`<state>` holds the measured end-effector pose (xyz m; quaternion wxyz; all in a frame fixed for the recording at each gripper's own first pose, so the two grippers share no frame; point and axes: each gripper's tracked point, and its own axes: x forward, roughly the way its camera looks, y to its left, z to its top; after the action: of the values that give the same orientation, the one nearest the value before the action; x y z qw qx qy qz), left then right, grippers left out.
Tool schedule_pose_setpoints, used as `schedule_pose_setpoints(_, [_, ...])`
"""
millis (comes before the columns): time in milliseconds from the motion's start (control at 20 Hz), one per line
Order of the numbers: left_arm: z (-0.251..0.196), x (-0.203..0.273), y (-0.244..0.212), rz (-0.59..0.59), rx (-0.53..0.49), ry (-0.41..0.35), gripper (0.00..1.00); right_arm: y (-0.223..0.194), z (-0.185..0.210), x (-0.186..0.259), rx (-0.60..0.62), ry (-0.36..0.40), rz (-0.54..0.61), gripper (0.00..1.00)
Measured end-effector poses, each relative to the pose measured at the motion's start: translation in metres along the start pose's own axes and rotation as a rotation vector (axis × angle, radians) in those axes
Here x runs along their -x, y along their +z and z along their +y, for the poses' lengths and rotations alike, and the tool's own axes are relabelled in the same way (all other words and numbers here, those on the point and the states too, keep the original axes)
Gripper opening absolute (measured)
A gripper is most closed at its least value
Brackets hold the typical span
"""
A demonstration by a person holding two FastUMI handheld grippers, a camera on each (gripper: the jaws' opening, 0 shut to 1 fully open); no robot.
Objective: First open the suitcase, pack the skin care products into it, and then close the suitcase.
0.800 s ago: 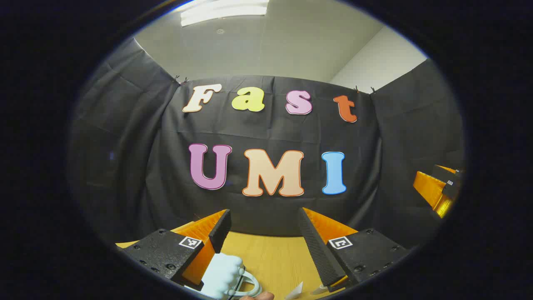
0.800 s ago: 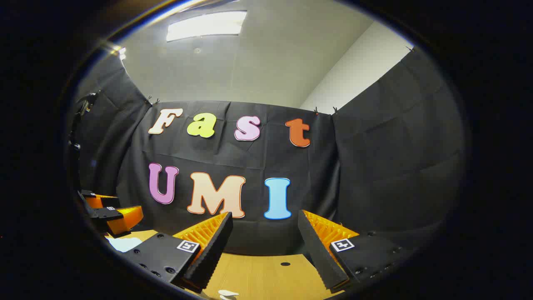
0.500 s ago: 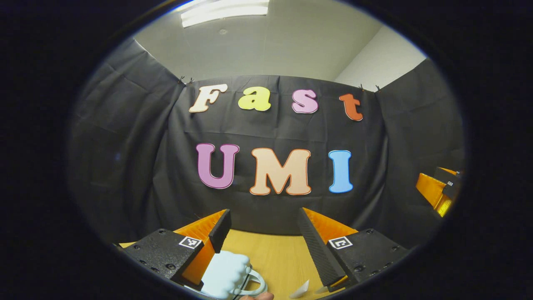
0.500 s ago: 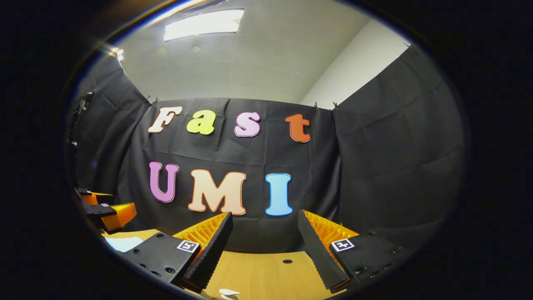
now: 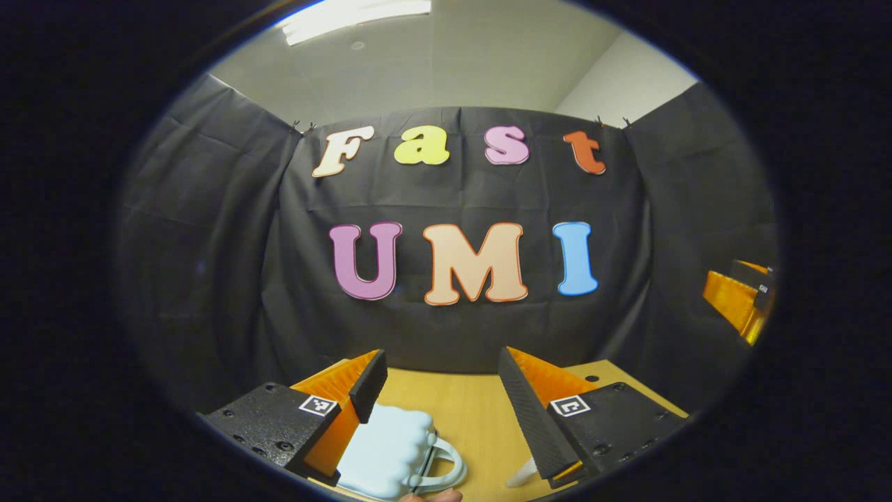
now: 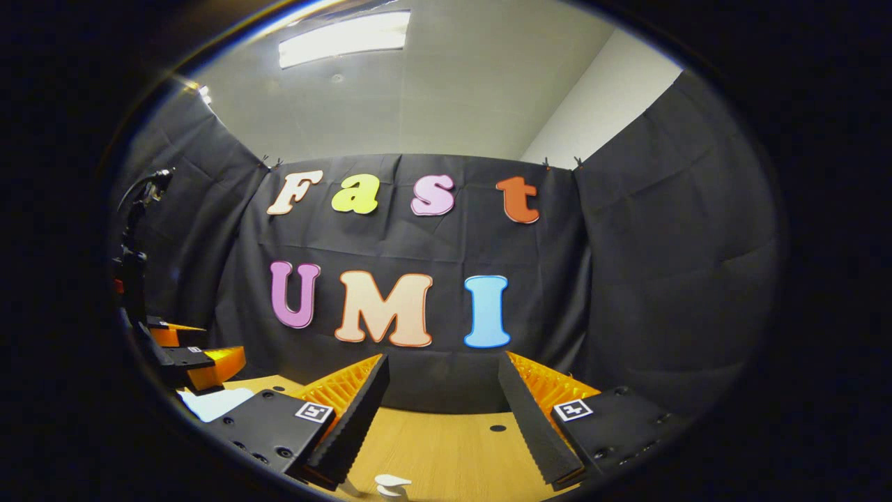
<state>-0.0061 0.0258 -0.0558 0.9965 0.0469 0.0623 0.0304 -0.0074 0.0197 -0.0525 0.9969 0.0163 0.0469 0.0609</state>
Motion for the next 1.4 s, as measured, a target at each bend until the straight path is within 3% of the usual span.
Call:
schedule_pose_setpoints(150, [0.003, -0.005, -0.039, 0.083, -0.012, 0.010, 0.95, -0.022, -0.003, -0.006, 0.004, 0.008, 0.055, 0.98])
schedule_pose_setpoints(600, [-0.026, -0.042, -0.140, 0.297, -0.003, -0.114, 0.95, -0.054, 0.007, -0.024, 0.039, -0.064, 0.146, 0.99])
schedule_pose_setpoints(1400, [-0.045, -0.038, -0.268, 0.643, -0.019, -0.150, 0.96, -0.072, 0.003, -0.029, 0.120, -0.095, 0.195, 0.99])
